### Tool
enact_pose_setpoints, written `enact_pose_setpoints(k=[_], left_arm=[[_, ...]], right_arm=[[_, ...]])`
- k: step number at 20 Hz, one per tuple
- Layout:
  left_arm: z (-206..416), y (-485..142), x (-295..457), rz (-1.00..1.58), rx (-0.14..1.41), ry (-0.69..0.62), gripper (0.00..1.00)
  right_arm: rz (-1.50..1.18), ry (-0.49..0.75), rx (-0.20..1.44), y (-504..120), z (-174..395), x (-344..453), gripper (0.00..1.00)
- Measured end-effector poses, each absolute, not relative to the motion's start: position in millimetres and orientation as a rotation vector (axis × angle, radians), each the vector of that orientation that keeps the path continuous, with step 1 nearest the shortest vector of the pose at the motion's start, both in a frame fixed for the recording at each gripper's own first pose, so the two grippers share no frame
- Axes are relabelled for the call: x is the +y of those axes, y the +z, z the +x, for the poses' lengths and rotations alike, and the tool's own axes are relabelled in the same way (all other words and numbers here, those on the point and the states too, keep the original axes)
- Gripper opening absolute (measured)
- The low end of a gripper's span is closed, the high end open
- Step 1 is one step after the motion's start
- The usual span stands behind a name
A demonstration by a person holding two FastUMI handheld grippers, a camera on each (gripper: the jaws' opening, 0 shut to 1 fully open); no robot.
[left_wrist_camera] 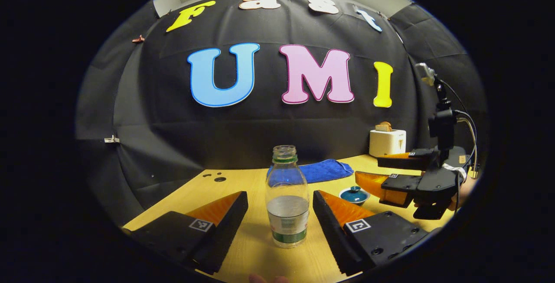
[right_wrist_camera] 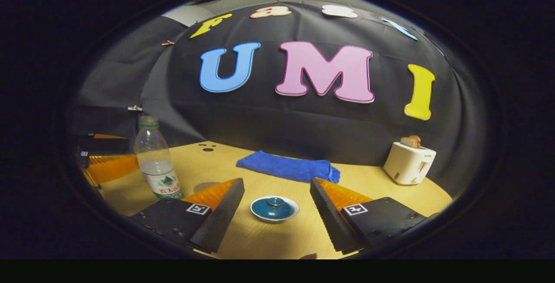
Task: Open the teacup lid with one hand, grasp the water bottle and pour water into the teacup with the other hand; after pouring, place the water bottle on the coaster and then close the teacup lid.
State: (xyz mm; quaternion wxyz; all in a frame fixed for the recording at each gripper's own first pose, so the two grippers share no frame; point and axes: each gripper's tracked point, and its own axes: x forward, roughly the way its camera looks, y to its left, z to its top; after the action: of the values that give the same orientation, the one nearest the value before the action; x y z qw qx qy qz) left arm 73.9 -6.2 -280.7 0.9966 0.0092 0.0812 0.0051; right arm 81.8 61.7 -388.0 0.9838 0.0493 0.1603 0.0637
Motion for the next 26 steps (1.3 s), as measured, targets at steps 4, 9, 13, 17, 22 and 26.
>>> enact_pose_setpoints(k=[4,9,13,17,22,26], left_arm=[[76,-291,-6,0.022,0.163,0.025,0.96],[81,-303,-11,-0.004,0.180,0.017,0.98],[83,-308,-13,-0.006,0.188,0.018,0.98],[90,-313,-17,-0.009,0.198,0.014,0.98],[100,-319,-22,-0.009,0.202,0.009,0.98],[106,-325,-25,-0.001,0.210,0.008,0.98]], right_arm=[[0.144,0.136,0.391,-425,96,66,0.85],[0.187,0.173,0.436,-442,100,75,0.73],[0.186,0.191,0.434,-444,104,76,0.42],[0.166,0.185,0.422,-437,104,71,0.36],[0.159,0.205,0.402,-427,106,70,0.31],[0.149,0.199,0.366,-408,105,56,0.31]])
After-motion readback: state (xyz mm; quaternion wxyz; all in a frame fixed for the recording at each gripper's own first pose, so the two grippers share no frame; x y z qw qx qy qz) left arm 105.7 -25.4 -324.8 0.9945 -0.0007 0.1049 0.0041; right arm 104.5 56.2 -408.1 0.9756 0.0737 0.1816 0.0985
